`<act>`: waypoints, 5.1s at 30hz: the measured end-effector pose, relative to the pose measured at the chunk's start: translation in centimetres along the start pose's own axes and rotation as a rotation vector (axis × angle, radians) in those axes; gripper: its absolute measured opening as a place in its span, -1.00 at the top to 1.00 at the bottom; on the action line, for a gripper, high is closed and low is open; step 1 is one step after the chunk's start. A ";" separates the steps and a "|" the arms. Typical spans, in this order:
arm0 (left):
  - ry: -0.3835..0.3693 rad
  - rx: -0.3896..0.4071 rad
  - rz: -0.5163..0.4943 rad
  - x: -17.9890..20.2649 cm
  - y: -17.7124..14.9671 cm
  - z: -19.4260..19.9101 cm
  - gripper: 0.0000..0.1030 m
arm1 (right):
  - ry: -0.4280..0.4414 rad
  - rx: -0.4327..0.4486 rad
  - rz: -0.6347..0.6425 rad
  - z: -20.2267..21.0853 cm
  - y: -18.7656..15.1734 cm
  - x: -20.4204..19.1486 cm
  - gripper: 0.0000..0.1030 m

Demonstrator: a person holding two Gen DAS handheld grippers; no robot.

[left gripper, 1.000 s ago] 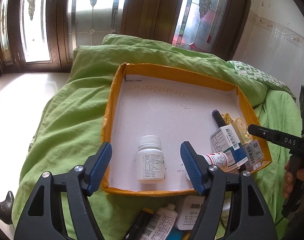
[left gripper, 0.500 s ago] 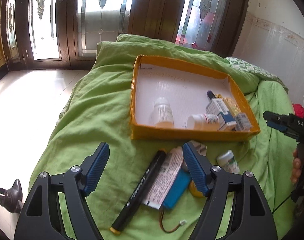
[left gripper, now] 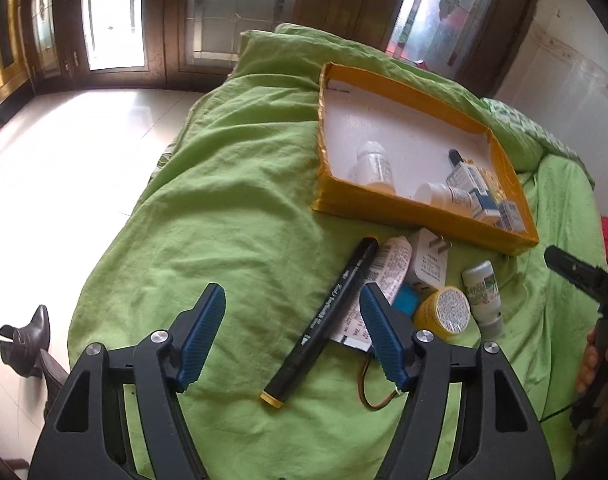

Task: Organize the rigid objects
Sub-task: 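Grasp the black marker with the left gripper while the right approaches the green-label bottle, then grasp the white green-label bottle with the right gripper while the left holds the marker, then lift the marker with the left gripper while the right lifts the green-label bottle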

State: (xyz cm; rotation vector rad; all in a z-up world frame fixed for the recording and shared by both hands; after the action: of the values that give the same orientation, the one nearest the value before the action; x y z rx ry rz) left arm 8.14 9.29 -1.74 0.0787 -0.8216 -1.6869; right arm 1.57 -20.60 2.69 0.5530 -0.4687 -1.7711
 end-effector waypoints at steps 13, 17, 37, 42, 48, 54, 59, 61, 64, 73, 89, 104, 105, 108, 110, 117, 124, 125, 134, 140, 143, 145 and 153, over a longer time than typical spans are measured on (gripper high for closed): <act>0.094 -0.168 -0.185 1.9 -2.2 -4.8 0.64 | 0.008 -0.015 0.005 -0.2 -0.8 -0.8 -0.17; 0.011 -0.144 -0.140 2.9 -2.0 -4.5 0.76 | 0.018 -0.033 0.016 -0.5 -1.4 -1.5 -0.17; -0.052 -0.085 -0.048 2.1 -0.8 -6.0 0.76 | 0.025 -0.240 0.182 -5.5 -6.9 -6.3 0.38; -0.103 -0.042 -0.019 2.5 -0.3 -4.9 0.76 | 0.032 -0.173 0.204 -3.1 -6.3 -6.3 0.39; -0.164 0.033 0.034 2.2 0.6 -3.0 0.76 | 0.060 -0.152 0.181 -1.4 -6.2 -5.9 0.39; -0.174 0.047 0.050 2.1 0.9 -2.8 0.76 | 0.058 -0.147 0.179 -1.1 -6.2 -6.0 0.39; -0.181 0.064 0.050 2.1 1.0 -2.4 0.76 | 0.055 -0.145 0.180 -1.0 -6.3 -6.1 0.39; -0.183 0.066 0.051 2.1 1.1 -2.4 0.76 | 0.054 -0.141 0.179 -0.9 -6.3 -6.2 0.39; -0.184 0.068 0.049 2.1 1.1 -2.3 0.76 | 0.052 -0.138 0.175 -0.8 -6.3 -6.2 0.39; -0.198 0.083 0.049 2.3 1.4 -1.9 0.76 | 0.057 -0.133 0.153 -0.5 -6.1 -6.0 0.39; -0.186 0.097 0.039 2.3 1.6 -1.5 0.76 | 0.056 -0.139 0.150 -0.6 -6.2 -6.1 0.39; -0.181 0.108 0.038 2.3 1.7 -1.4 0.76 | 0.053 -0.133 0.153 -0.7 -6.2 -6.1 0.40; -0.182 0.110 0.039 2.3 1.7 -1.3 0.76 | 0.052 -0.131 0.154 -0.6 -6.2 -6.2 0.40; -0.189 0.120 0.042 2.2 1.9 -1.1 0.76 | 0.054 -0.124 0.153 -0.4 -6.0 -6.2 0.40; -0.190 0.122 0.044 2.2 1.9 -1.1 0.76 | 0.056 -0.117 0.146 -0.3 -5.9 -6.1 0.40; -0.213 0.158 0.053 2.3 2.5 0.0 0.76 | 0.059 -0.115 0.136 -0.1 -5.6 -6.0 0.40; -0.219 0.160 0.025 3.5 3.0 0.3 0.76 | 0.066 -0.119 0.128 -0.1 -5.4 -5.9 0.40; -0.217 0.160 0.017 3.8 3.1 0.3 0.76 | 0.068 -0.117 0.127 -0.1 -5.3 -5.9 0.40; -0.221 0.160 0.003 5.2 3.9 0.4 0.76 | 0.082 -0.113 0.117 0.2 -5.0 -5.9 0.40; -0.244 0.188 -0.007 7.1 5.8 0.1 0.76 | 0.095 -0.110 0.115 0.4 -4.7 -6.1 0.40; -0.271 0.199 -0.017 8.5 6.9 -0.5 0.76 | 0.095 -0.111 0.113 0.4 -4.7 -6.0 0.40; -0.283 0.202 -0.031 9.3 7.6 -1.0 0.76 | 0.094 -0.115 0.110 0.3 -4.7 -5.9 0.40; -0.291 0.217 -0.050 9.9 9.7 -2.9 0.76 | 0.094 -0.128 0.100 -0.1 -4.5 -5.6 0.40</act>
State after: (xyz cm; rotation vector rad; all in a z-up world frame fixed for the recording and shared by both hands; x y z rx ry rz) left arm 14.62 -1.34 5.09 0.0018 -1.2290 -1.6729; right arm -0.61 -14.00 0.69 0.5109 -0.3101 -1.6593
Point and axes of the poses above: each gripper's, at about its wrist camera, not at the fingertips, and z roughly against the way its jaws point, x to its right, y to its top, the point moved 10 cm from there along -z, roughly the way its jaws point, and after that the axes turned 15 degrees about -y, right-handed, at the moved point
